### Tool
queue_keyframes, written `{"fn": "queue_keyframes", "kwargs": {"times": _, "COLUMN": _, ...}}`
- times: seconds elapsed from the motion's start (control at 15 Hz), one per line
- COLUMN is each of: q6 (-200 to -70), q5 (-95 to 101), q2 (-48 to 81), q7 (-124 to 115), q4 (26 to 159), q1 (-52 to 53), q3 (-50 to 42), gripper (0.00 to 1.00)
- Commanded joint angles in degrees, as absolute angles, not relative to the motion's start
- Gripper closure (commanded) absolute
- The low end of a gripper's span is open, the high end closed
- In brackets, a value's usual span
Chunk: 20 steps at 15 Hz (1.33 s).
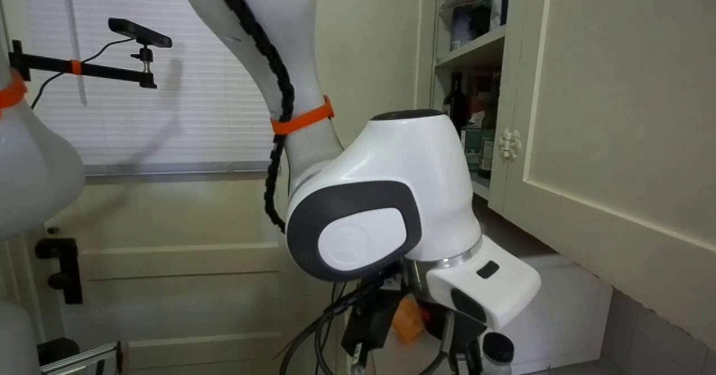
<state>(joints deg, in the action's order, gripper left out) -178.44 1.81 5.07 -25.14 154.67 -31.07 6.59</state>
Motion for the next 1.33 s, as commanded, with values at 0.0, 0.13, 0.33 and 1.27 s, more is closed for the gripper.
{"fn": "queue_keyframes", "kwargs": {"times": 0.0, "q6": -176.39, "q5": -3.37, "q2": 3.80, "q7": -19.57, "q4": 154.27, "q1": -34.25, "q3": 10.70, "gripper": 1.00}}
{"fn": "queue_keyframes", "kwargs": {"times": 0.13, "q6": -175.74, "q5": -4.22, "q2": 3.61, "q7": -18.11, "q4": 154.04, "q1": -35.08, "q3": 11.09, "gripper": 1.00}}
{"fn": "queue_keyframes", "kwargs": {"times": 0.33, "q6": -175.76, "q5": -5.86, "q2": 3.09, "q7": -15.80, "q4": 154.02, "q1": -36.42, "q3": 11.78, "gripper": 1.00}}
{"fn": "queue_keyframes", "kwargs": {"times": 1.27, "q6": -169.49, "q5": -9.13, "q2": -3.70, "q7": -9.18, "q4": 154.40, "q1": -28.55, "q3": 0.00, "gripper": 1.00}}
